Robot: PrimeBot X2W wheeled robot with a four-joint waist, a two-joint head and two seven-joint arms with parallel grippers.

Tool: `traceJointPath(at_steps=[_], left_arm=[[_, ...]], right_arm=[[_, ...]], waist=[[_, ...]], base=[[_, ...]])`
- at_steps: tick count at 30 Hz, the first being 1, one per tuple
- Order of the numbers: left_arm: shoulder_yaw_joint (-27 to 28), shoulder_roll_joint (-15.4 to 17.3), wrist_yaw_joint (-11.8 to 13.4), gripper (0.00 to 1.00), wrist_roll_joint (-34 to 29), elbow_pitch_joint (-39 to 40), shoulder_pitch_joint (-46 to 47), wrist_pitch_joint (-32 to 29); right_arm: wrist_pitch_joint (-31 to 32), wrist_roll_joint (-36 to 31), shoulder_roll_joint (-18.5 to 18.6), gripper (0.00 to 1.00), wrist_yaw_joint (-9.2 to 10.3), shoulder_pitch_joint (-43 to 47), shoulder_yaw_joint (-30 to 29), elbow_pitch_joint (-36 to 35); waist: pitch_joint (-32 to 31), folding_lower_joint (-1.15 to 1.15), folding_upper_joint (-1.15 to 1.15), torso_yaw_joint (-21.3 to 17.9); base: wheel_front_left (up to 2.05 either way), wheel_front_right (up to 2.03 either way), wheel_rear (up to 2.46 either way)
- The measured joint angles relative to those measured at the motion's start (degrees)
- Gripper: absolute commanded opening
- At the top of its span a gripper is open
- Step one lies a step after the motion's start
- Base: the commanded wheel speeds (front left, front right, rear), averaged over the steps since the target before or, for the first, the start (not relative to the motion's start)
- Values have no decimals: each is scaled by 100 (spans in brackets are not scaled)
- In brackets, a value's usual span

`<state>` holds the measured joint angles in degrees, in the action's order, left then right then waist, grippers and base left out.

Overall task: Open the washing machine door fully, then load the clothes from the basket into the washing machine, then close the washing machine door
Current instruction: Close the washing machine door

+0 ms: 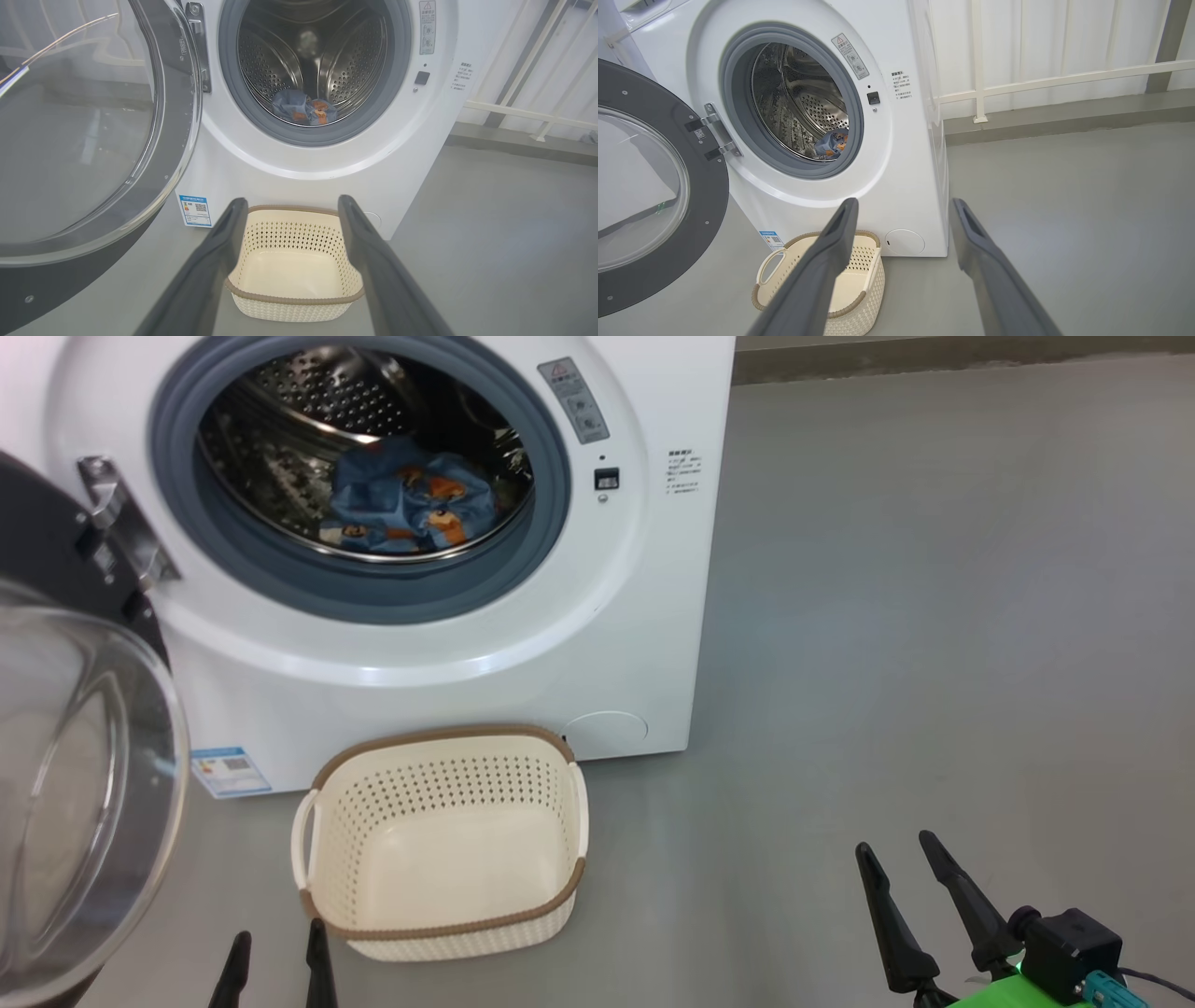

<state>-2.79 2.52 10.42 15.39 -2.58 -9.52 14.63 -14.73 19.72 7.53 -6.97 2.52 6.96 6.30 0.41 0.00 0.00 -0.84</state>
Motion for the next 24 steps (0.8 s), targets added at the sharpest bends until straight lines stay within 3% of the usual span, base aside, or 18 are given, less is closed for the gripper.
traceJointPath(at_steps=[14, 24], left_arm=[[-31, 1, 22, 100, -53, 104, -82, 0], [-41, 4, 131, 100, -56, 271, -205, 0]], right_arm=[[0, -18, 13, 100, 0, 100, 132, -26], [0, -37, 113, 100, 0, 14, 535, -33]], waist=[[-21, 0, 0, 395], [-59, 0, 0, 1092]], base=[[-25, 25, 0], [0, 0, 0]])
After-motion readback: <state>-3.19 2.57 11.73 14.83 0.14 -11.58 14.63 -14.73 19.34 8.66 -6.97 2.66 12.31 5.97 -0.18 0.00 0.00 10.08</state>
